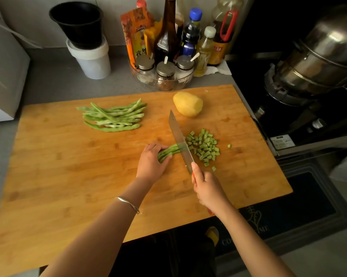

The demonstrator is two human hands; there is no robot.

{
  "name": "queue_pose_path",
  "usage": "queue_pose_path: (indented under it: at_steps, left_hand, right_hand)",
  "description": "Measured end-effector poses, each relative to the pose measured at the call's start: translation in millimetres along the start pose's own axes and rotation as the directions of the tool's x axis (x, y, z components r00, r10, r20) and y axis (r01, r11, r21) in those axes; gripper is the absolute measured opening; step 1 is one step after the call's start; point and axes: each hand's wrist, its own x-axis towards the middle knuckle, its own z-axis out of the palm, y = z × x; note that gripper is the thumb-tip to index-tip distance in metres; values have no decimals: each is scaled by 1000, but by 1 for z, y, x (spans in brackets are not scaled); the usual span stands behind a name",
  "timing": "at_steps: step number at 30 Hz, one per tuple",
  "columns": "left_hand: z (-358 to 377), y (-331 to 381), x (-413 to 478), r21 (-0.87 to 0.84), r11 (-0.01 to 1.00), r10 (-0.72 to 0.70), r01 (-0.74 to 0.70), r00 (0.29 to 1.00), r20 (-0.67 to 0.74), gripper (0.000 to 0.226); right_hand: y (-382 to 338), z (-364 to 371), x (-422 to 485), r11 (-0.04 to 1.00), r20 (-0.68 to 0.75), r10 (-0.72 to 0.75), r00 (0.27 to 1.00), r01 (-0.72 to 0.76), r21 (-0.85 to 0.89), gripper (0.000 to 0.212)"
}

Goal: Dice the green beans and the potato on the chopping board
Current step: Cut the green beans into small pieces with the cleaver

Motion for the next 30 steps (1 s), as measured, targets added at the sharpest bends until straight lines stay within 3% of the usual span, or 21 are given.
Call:
queue_pose_path:
  at_steps: [12,18,24,30]
  left_hand:
    - [-3,1,0,3,1000,8,-8,1000,22,27]
    - [-8,1,-3,76,997,24,-25,999,22,43]
    - [-5,-7,-6,46,998,35,-34,999,-5,30]
    - [-4,-7,-5,1,999,45,-45,999,-9,26]
  right_hand:
    - [-10,0,16,985,-87,-42,995,27,-169,58]
    - [-4,-7,7,998,-70,-65,995,63,-23,58]
    - [-6,1,3,998,-7,-66,998,66,-10,57]
    - [-12,15,8,994,-15,-39,999,37,-106,60]
